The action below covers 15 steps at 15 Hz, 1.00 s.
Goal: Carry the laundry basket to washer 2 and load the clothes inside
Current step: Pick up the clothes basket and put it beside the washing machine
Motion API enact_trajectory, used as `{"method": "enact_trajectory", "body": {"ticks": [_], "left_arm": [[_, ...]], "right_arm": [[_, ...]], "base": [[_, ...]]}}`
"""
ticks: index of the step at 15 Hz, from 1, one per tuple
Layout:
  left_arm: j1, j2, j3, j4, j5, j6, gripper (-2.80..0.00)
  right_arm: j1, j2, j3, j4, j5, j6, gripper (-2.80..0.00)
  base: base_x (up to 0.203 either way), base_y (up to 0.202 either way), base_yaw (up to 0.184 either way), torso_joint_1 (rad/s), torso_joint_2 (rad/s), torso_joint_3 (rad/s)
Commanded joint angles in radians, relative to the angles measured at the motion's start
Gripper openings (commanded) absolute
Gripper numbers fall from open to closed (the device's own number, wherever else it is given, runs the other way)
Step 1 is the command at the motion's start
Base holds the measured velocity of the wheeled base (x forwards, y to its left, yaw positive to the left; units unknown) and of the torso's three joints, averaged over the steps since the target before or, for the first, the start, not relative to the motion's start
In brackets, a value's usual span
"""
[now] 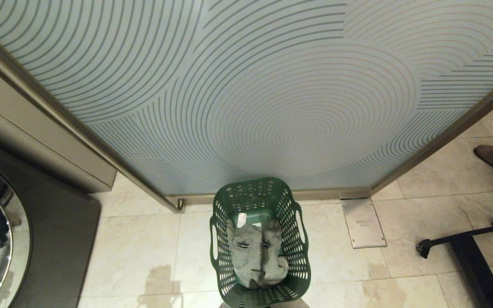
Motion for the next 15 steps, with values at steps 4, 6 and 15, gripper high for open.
{"method": "enact_trajectory", "body": {"ticks": [4, 6, 15], "left_arm": [[0.0, 0.0, 0.0, -0.003, -0.001, -0.021, -2.8], [0.0, 0.0, -0.014, -0.002, 0.003, -0.031, -2.8], [-0.01, 0.719, -0.581, 0.185, -0.051, -0.044, -2.8]], "right_arm": [[0.0, 0.002, 0.002, 0.0, 0.003, -0.019, -2.8], [0.0, 0.005, -0.038, 0.005, 0.003, -0.021, -2.8], [-0.002, 0.705, -0.784, 0.299, 0.008, 0.077, -2.8]], "base": [[0.0, 0.0, 0.0, 0.0, 0.0, 0.0], [0.0, 0.0, 0.0, 0.0, 0.0, 0.0], [0.0, 0.0, 0.0, 0.0, 0.0, 0.0]]}}
